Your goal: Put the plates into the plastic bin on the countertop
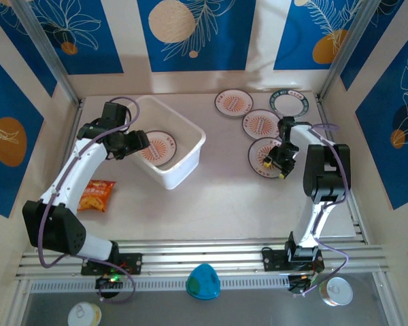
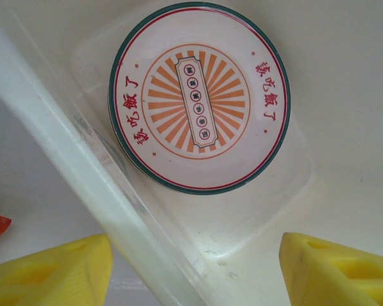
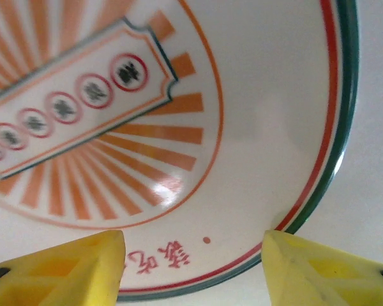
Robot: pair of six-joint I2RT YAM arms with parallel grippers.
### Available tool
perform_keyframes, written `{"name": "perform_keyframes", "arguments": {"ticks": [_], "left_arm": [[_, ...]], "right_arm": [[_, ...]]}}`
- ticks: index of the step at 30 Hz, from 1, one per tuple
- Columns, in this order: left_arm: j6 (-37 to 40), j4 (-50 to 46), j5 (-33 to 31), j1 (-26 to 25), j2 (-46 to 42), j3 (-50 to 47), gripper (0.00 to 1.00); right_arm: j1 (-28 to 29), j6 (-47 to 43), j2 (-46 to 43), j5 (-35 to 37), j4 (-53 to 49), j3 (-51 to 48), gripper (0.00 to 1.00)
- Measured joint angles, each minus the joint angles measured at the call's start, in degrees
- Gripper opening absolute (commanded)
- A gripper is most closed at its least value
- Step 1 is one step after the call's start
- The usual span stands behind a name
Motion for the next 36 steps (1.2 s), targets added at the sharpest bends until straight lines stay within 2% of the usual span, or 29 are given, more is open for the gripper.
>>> {"name": "perform_keyframes", "arguments": {"ticks": [10, 18, 26, 36], "left_arm": [[0.0, 0.33, 0.0, 0.0, -0.02, -0.15, 0.7], [-0.02, 0.37, 0.0, 0.0, -0.02, -0.15, 0.7], [-0.04, 0.39, 0.0, 0.0, -0.07, -0.26, 0.7], [-0.24, 1.25, 0.0, -0.15, -1.09, -1.42, 0.7]], "right_arm": [[-7.39, -1.84, -9.6, -3.67, 2.34, -0.7, 0.57], [-16.0, -8.41, -16.35, -7.43, 6.93, -12.15, 0.53], [-17.81, -12.74, -16.61, -12.11, 13.97, -19.63, 0.51], [-17.79, -13.99, -15.89, -15.52, 20.46, -22.34, 0.46]]}}
